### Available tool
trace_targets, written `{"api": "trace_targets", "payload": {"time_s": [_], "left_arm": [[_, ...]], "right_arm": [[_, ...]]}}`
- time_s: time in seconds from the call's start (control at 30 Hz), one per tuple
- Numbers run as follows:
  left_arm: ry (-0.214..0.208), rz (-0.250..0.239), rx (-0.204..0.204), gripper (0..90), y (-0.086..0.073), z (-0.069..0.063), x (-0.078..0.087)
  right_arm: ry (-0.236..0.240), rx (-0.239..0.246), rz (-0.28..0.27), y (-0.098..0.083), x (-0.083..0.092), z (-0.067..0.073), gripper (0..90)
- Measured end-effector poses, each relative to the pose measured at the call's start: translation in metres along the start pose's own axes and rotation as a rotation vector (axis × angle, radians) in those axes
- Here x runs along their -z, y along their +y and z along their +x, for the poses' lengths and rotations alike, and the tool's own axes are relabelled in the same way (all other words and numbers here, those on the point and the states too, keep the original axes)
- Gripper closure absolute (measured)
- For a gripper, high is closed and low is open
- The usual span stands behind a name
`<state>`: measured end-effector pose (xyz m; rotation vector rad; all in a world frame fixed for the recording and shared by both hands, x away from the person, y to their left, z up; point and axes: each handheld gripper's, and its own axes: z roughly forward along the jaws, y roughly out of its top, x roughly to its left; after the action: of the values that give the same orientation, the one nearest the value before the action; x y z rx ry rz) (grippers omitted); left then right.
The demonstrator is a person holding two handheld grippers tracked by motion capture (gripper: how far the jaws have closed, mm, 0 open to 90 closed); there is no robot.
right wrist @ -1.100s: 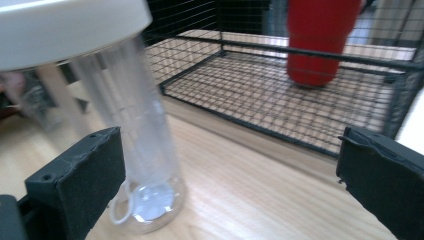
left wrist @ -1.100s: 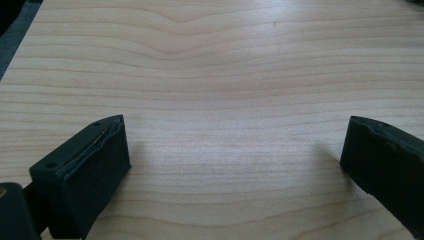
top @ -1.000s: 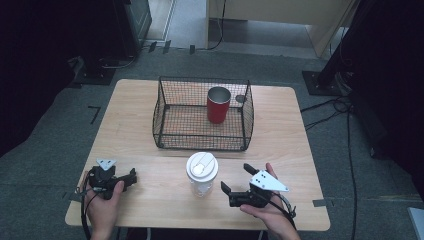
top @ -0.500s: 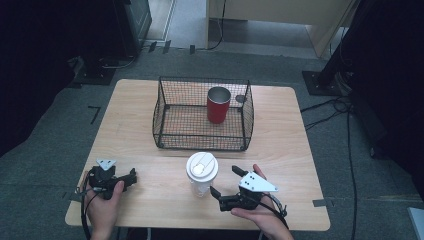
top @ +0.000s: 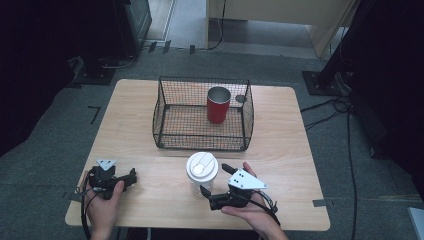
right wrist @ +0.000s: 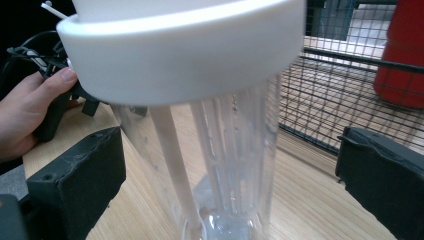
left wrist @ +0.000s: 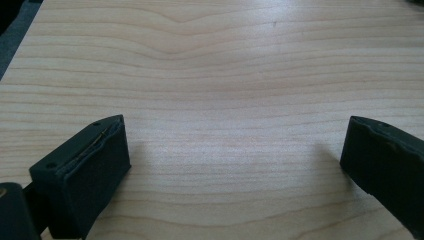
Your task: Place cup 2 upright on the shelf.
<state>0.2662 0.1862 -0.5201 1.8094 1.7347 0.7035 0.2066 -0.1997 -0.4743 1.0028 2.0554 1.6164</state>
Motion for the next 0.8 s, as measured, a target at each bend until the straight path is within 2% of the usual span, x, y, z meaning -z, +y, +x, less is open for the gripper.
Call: {"api": "trace_targets", "payload": {"time_s": [0.43, 0.8], "left_arm": [[0.000, 0.000, 0.000, 0.0, 0.000, 0.000, 0.000], [0.000, 0.000, 0.000, 0.0, 0.000, 0.000, 0.000]], "right_arm": [[0.021, 0.016, -0.017, 0.009, -0.016, 0.009, 2.7], [0.018, 0.015, -0.030, 0.013, -0.025, 0.013, 6.2]]}}
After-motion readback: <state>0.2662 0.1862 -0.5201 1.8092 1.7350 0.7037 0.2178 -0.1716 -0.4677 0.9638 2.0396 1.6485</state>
